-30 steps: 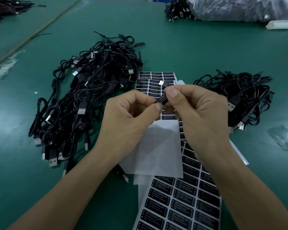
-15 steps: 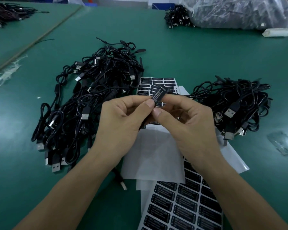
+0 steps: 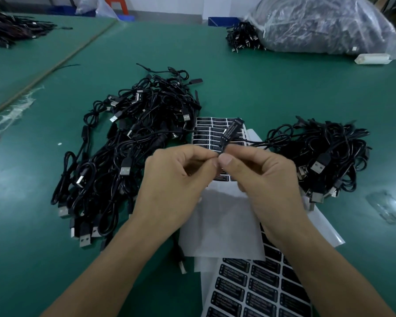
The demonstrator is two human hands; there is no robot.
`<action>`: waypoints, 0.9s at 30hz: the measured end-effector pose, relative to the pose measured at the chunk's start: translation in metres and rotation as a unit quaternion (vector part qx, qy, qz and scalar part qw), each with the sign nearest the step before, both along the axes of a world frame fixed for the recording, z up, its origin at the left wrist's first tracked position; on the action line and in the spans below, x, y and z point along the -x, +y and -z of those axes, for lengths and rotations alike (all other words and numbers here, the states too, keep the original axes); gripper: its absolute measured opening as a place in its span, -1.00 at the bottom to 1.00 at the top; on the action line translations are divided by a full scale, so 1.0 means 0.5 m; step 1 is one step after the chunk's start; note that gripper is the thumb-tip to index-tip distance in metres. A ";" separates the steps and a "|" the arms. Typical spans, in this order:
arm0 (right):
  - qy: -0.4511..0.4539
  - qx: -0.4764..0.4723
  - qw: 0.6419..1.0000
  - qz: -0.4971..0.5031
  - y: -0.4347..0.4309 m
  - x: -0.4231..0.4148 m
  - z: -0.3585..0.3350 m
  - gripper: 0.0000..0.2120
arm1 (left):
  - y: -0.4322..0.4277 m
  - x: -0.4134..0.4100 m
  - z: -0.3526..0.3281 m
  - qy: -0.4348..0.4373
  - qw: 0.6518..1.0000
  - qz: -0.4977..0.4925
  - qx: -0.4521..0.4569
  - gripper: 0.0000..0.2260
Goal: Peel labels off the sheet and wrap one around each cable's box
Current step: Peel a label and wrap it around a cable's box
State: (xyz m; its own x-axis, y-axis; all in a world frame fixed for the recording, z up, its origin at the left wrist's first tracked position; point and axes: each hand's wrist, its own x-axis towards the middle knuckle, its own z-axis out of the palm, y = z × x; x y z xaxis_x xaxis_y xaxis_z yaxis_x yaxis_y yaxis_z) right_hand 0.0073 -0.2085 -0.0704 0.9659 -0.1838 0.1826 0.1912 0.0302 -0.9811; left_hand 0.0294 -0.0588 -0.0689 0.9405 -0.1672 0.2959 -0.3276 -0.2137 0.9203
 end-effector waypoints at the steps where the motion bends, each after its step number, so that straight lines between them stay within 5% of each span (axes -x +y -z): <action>1: -0.008 0.017 1.000 -0.014 0.004 0.002 -0.001 -0.88 | 0.002 -0.002 -0.001 0.004 1.000 -0.003 0.016 -0.90; 11: -0.020 0.076 0.997 -0.027 0.017 0.003 -0.009 -0.79 | 0.000 0.001 -0.004 -0.008 0.997 -0.016 0.079 -0.88; 18: 0.059 0.036 0.998 -0.008 0.018 -0.004 -0.028 -0.71 | -0.005 0.007 0.005 0.004 0.995 -0.003 0.099 -0.92; 27: 0.031 0.137 0.978 0.154 -0.064 -0.023 -0.124 -0.80 | 0.015 -0.003 -0.007 -0.088 0.986 -0.135 0.043 -0.86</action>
State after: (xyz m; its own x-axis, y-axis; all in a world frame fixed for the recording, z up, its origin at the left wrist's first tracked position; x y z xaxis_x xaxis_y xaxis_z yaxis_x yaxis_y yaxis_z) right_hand 0.0187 -0.2407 -0.0082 0.8834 -0.4195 0.2091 0.0909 -0.2842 -0.9544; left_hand 0.0311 -0.0516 -0.0655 0.8797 0.1149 0.4614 -0.4263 -0.2395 0.8723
